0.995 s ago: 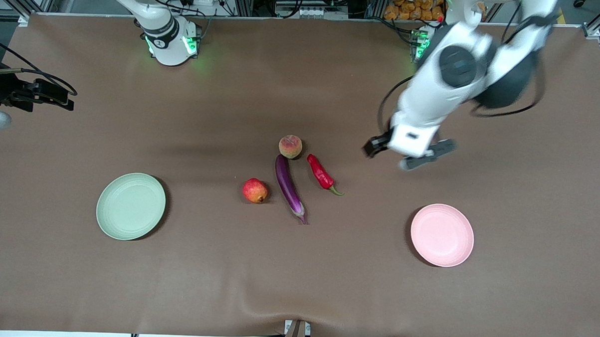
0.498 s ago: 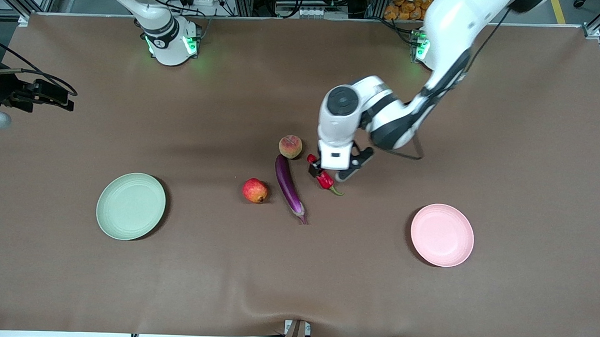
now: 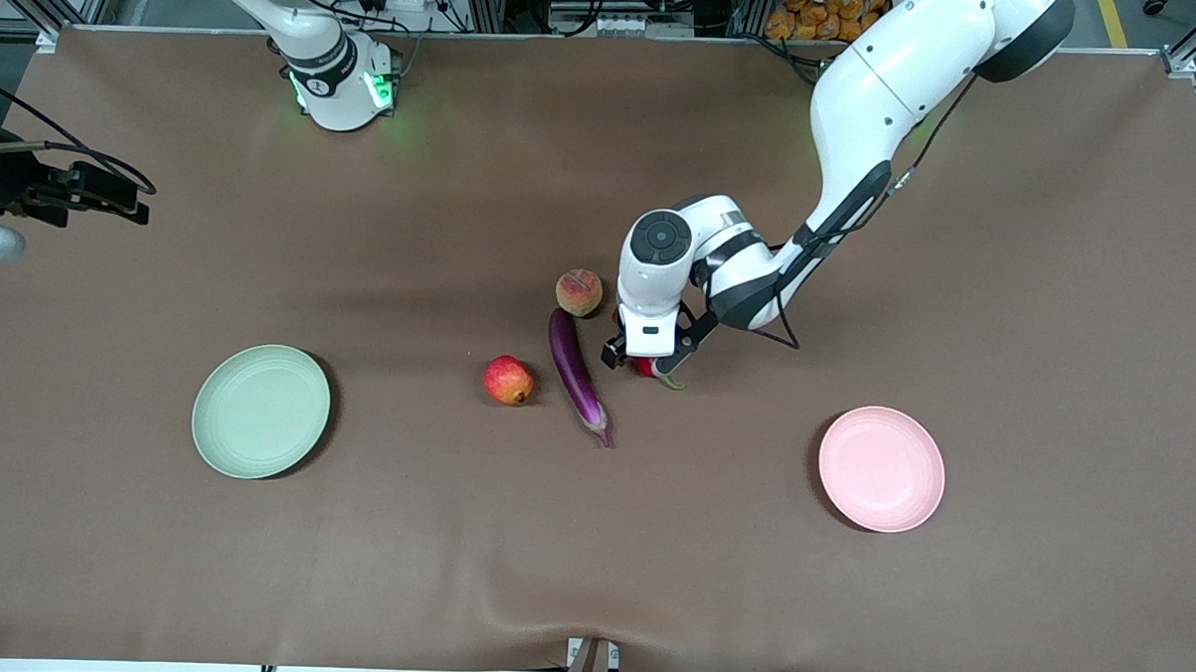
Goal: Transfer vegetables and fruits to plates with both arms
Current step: 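Reach the left gripper to the red pepper while the right gripper reaches the pomegranate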
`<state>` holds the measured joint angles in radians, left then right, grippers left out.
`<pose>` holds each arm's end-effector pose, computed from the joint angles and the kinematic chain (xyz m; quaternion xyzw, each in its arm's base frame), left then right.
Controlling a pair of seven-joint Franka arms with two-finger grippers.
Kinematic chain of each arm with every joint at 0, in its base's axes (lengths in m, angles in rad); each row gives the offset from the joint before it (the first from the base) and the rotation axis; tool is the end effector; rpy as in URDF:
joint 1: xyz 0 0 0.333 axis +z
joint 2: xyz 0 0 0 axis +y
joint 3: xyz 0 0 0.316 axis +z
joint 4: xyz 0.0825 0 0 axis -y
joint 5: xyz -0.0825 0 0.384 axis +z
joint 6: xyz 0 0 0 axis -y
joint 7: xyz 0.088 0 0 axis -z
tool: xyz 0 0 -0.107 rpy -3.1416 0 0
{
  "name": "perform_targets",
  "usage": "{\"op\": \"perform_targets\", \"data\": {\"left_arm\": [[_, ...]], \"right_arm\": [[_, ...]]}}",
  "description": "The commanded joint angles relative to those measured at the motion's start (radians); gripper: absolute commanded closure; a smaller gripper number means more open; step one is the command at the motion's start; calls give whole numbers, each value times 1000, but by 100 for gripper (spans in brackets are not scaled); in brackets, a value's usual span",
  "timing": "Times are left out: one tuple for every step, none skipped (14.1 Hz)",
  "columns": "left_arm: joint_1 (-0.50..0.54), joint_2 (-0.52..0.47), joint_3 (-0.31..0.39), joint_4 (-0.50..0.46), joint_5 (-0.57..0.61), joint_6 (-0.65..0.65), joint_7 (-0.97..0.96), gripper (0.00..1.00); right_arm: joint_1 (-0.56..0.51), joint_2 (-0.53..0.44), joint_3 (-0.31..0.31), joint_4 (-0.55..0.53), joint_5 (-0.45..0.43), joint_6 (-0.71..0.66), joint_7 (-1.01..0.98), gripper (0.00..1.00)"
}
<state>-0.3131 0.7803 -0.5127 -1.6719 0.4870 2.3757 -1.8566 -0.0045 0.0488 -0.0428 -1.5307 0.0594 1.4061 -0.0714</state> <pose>0.4948 -0.4698 0.1965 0.9175 0.3967 0.0018 0.0274 0.5505 -0.0183 0.6034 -0.9957 -0.0142 0.0847 0.0336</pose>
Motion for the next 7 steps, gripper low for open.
{"op": "perform_targets", "data": {"left_arm": [[-4,27,5,17,27,19,-24,56],[-3,27,5,15,28,19,-22,69],[-1,28,6,15,28,19,-18,83],[5,28,11,17,42,19,-3,100],[12,18,28,15,76,19,0,100],[23,-1,28,14,97,7,22,100],[40,-34,29,3,99,-18,37,100]], "right_arm": [[1,14,9,4,-3,13,7,0],[6,25,12,4,3,28,7,0],[20,42,12,4,5,42,9,0],[27,61,12,3,10,48,9,0],[35,84,12,3,11,62,12,0],[53,107,14,3,22,86,18,0],[72,133,14,3,39,111,31,0]]}}
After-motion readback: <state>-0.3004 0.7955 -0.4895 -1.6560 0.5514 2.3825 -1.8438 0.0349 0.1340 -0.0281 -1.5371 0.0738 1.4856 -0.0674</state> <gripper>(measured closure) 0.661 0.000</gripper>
